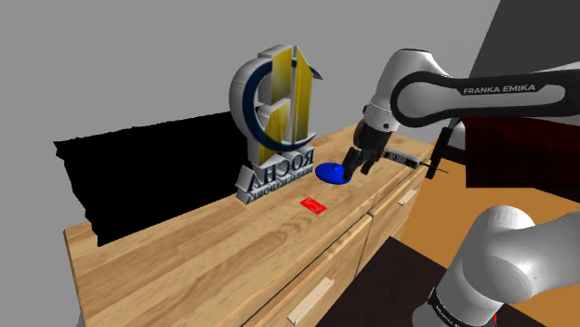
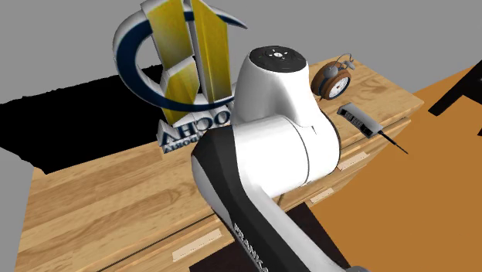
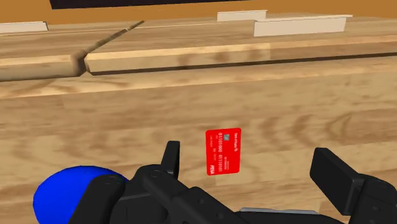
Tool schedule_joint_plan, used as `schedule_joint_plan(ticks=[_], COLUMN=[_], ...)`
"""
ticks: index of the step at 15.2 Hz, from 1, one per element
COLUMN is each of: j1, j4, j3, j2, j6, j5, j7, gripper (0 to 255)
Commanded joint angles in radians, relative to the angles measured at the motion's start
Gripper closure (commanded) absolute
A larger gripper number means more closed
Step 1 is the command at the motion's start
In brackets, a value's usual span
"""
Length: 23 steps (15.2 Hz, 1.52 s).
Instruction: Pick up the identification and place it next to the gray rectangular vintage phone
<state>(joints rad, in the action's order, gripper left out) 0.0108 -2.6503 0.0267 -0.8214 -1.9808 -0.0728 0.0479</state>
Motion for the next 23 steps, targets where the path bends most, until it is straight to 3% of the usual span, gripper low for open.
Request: schedule_joint_plan(ticks=[1,7,11,13,19,21,23], j1=[-0.007,-0.023,-0.013,0.022,0.088,0.151,0.151], j4=[-0.064,-0.212,-0.242,-0.233,-0.196,-0.176,-0.176], j3=[-0.015,-0.051,-0.084,-0.122,-0.182,-0.243,-0.243], j2=[0.009,0.155,0.353,0.474,0.612,0.67,0.67], j6=[-0.141,-0.611,-0.957,-1.129,-1.241,-1.28,-1.28], j5=[0.001,0.01,0.03,0.056,0.079,0.087,0.085], j7=[-0.006,-0.024,-0.023,-0.011,0.006,0.012,0.011], gripper=[0,0,0,0,0,0,0])
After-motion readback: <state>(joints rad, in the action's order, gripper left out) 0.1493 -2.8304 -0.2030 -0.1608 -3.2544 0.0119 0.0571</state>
